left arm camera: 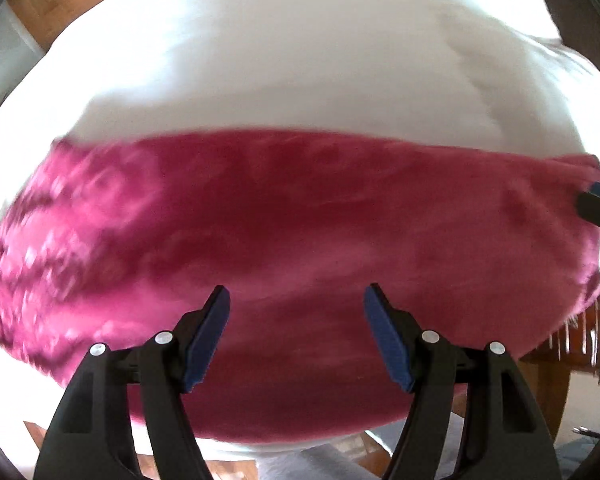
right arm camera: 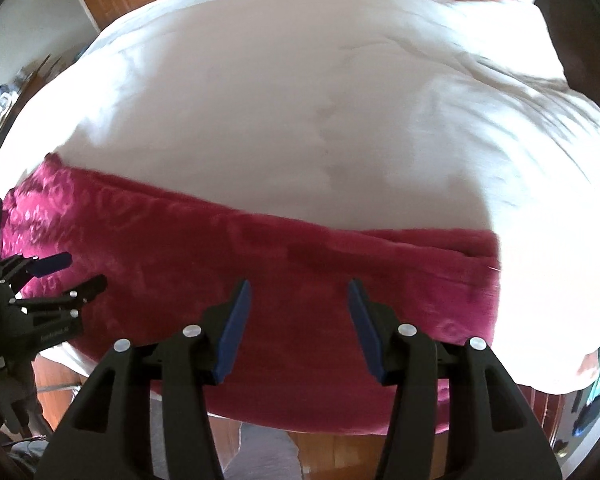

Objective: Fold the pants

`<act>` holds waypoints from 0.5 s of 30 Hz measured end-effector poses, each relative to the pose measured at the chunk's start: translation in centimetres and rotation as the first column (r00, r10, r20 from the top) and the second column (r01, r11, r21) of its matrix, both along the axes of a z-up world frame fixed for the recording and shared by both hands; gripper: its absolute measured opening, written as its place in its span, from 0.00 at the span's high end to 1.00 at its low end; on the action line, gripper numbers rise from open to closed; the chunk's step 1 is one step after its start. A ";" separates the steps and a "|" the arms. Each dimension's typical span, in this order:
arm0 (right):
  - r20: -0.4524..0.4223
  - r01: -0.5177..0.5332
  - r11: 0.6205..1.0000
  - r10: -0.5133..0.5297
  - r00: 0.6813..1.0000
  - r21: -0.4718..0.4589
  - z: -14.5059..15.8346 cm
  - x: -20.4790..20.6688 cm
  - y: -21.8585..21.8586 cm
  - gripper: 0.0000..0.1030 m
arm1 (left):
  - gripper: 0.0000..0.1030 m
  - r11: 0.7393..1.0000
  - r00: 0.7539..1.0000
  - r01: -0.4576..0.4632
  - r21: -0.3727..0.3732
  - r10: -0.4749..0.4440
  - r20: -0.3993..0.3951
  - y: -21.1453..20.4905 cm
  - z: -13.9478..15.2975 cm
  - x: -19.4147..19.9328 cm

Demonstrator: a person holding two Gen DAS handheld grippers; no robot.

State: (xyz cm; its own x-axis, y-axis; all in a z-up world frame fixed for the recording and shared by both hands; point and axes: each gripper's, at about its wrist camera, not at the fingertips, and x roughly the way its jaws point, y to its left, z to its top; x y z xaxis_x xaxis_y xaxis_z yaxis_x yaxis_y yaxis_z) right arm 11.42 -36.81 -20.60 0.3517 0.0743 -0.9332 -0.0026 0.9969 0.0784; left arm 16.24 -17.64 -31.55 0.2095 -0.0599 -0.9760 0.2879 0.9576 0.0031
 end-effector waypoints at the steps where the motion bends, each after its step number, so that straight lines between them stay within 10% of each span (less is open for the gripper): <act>1: 0.003 0.015 1.000 -0.015 1.000 -0.008 0.0 -0.1 -0.7 0.49 | 0.33 1.000 1.000 0.026 -0.007 -0.026 0.001 -1.3 0.2 0.1; 15: 0.035 0.194 0.981 -0.193 0.981 -0.017 -0.3 -2.1 -9.8 0.40 | 0.33 0.969 0.970 0.238 -0.063 -0.241 -0.039 -11.3 -0.7 1.5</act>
State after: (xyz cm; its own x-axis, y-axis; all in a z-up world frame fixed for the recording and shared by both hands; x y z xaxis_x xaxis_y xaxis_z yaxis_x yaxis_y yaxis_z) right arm 9.31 -46.64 -20.90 0.3881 -0.0169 -0.9215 0.1879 0.9803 0.0612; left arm 17.73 -28.95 -32.23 0.1376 -0.1593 -0.9776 0.5077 0.8588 -0.0685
